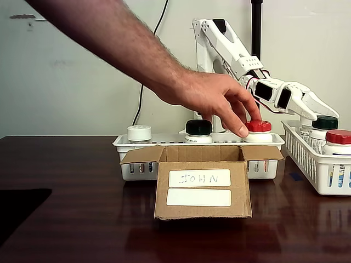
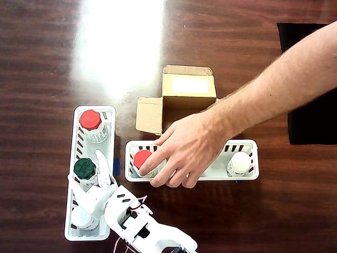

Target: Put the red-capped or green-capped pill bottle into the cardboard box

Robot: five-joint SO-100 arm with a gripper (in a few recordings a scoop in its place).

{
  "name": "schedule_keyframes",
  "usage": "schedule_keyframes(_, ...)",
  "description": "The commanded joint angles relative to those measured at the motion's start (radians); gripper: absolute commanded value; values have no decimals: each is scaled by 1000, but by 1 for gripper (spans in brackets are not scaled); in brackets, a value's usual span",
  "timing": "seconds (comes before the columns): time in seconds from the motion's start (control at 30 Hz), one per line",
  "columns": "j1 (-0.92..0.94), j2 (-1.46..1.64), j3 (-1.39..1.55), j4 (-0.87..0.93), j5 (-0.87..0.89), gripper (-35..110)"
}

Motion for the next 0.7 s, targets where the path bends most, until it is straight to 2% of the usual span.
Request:
schedule_keyframes(0.0,-8,-17,-69,-48,-12,78)
schedule_keyframes(0.43,26,-213,-163,-110,-15,75)
schedule_keyframes(0.53,31,-233,-181,-110,-12,59)
schedule_keyframes(0.67,35,-229,-187,-110,-21,21)
